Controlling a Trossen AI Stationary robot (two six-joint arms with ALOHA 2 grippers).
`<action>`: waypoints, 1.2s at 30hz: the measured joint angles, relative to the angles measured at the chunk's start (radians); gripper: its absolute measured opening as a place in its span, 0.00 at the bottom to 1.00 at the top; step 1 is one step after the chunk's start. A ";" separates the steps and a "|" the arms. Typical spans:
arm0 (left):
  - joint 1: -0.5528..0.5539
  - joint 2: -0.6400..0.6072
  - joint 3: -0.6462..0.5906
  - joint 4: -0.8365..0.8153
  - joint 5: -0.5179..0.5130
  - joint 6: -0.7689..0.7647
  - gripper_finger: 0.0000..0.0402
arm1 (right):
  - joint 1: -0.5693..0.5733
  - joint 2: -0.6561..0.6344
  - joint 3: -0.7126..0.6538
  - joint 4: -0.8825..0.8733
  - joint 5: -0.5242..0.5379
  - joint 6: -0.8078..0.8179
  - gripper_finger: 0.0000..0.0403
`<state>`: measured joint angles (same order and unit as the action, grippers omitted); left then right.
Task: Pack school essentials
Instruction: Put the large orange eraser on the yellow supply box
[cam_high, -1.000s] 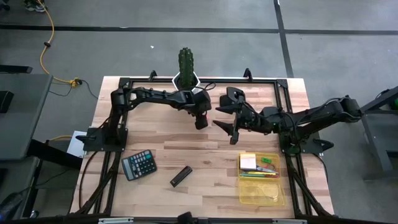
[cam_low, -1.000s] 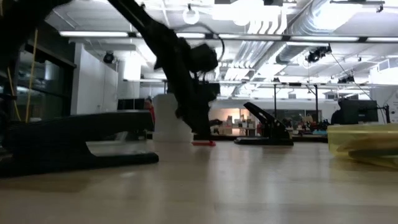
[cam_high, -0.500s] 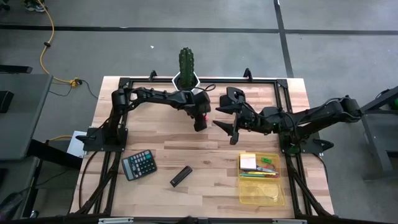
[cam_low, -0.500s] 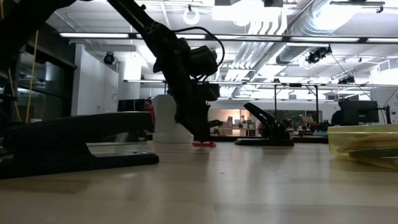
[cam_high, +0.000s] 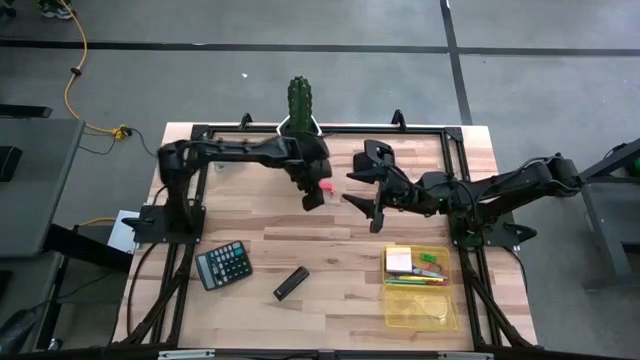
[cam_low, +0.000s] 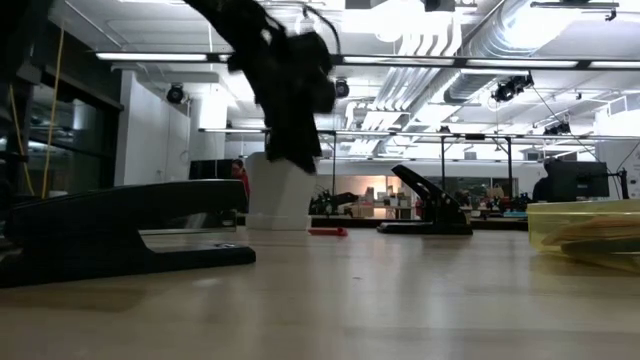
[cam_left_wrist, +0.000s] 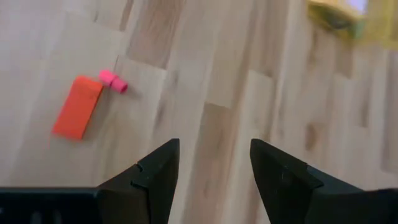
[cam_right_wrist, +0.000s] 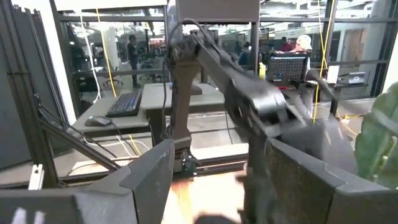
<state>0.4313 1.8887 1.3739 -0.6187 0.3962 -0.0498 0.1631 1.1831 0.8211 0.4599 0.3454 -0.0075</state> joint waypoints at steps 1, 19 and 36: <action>-0.002 -0.035 0.000 -0.029 -0.003 -0.001 0.46 | 0.000 0.000 0.000 0.000 0.000 -0.006 0.60; -0.202 -0.998 -0.571 0.758 -0.438 -0.209 0.46 | -0.078 0.002 0.000 -0.147 0.075 0.164 0.60; -0.263 -1.215 -0.683 0.828 -0.550 -0.209 0.46 | -0.374 0.488 0.366 -0.792 -0.372 0.187 0.60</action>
<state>0.1684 0.6736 0.6907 0.2089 -0.1539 -0.2588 -0.2107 1.6711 1.1868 -0.3319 -0.0271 0.1796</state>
